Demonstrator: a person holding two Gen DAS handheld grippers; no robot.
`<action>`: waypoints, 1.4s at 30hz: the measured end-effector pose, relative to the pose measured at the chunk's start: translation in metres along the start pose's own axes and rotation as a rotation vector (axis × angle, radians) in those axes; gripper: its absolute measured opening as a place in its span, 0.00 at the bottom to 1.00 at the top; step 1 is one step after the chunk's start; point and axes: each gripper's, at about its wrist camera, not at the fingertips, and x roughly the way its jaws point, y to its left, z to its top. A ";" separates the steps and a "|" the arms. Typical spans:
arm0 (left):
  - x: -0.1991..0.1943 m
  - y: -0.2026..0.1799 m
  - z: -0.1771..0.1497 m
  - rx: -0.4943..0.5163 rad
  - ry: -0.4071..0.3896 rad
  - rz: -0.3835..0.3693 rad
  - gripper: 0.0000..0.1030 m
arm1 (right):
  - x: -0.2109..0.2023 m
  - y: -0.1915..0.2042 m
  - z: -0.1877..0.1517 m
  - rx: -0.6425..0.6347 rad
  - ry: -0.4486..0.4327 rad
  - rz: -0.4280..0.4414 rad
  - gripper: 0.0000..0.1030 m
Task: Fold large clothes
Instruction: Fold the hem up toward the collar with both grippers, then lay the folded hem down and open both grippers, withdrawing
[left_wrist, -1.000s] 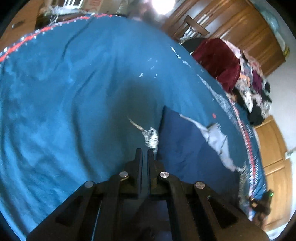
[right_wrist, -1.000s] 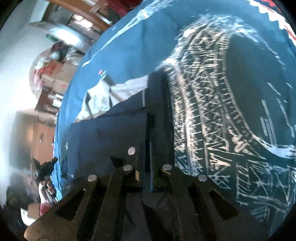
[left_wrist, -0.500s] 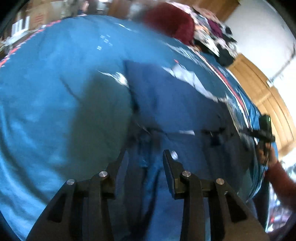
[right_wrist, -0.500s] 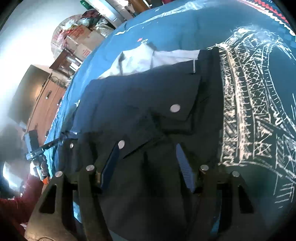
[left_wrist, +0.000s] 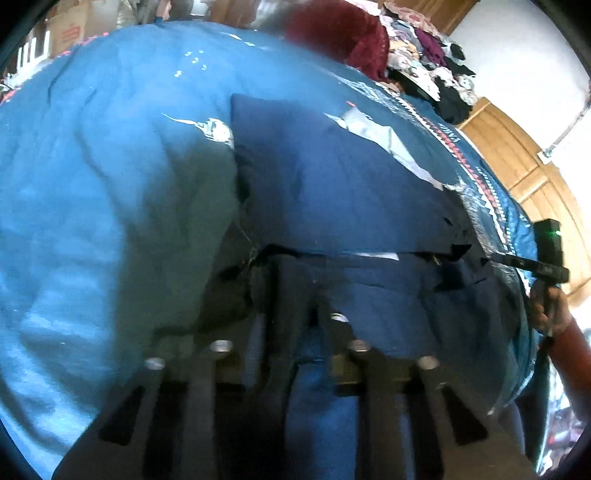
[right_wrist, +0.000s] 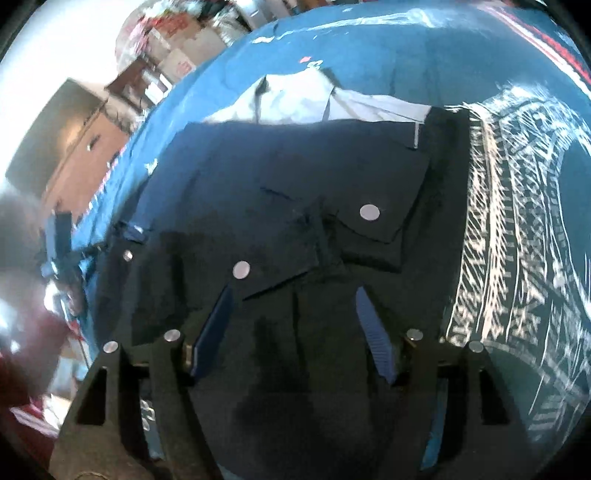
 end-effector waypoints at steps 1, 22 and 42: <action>0.000 -0.001 -0.001 0.011 -0.001 0.005 0.12 | 0.004 0.000 0.002 -0.016 0.014 -0.012 0.67; -0.042 -0.033 -0.007 0.057 -0.146 0.080 0.08 | -0.059 0.023 -0.012 -0.025 -0.212 -0.040 0.05; 0.107 -0.016 0.209 0.032 -0.099 0.261 0.09 | 0.015 -0.128 0.088 0.276 -0.188 -0.102 0.07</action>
